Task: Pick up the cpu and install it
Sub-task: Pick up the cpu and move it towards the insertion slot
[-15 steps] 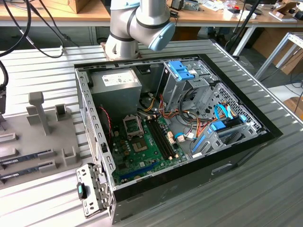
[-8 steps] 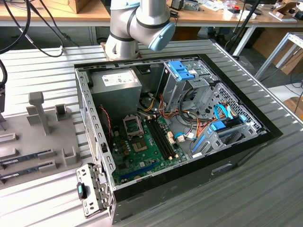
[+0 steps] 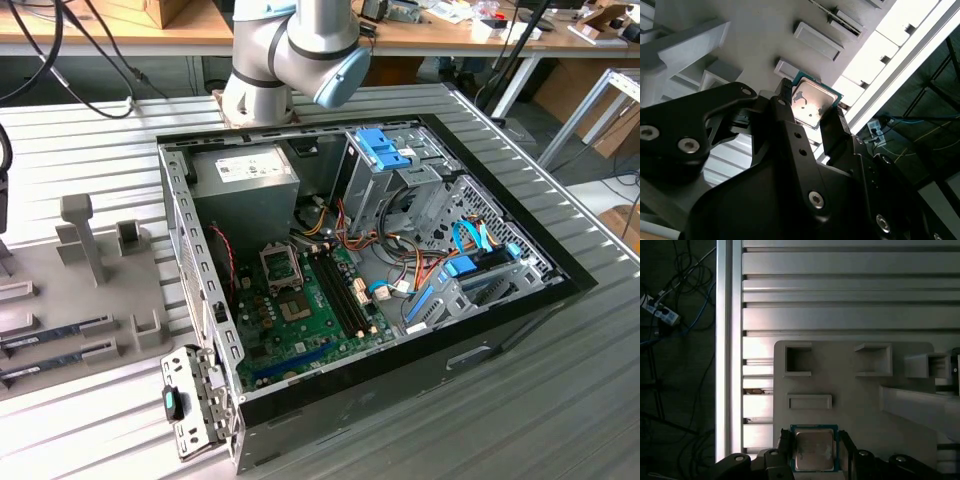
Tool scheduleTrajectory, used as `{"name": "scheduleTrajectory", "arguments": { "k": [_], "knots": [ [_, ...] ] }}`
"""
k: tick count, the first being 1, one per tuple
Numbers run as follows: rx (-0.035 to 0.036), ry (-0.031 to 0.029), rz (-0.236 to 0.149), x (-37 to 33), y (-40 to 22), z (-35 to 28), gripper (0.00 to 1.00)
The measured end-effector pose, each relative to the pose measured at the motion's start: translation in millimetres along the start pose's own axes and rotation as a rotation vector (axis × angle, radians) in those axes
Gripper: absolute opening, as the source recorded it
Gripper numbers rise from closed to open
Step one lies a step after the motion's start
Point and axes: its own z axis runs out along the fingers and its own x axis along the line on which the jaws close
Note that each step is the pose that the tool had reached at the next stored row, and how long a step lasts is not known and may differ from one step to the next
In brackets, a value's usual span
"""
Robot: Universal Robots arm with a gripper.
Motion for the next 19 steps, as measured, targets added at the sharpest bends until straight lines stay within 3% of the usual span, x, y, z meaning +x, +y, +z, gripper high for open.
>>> {"name": "scheduleTrajectory", "arguments": {
  "k": [19],
  "knots": [
    [-0.0057, 0.0001, 0.000, -0.4, 0.8, -15.5, 0.47]
  ]
}}
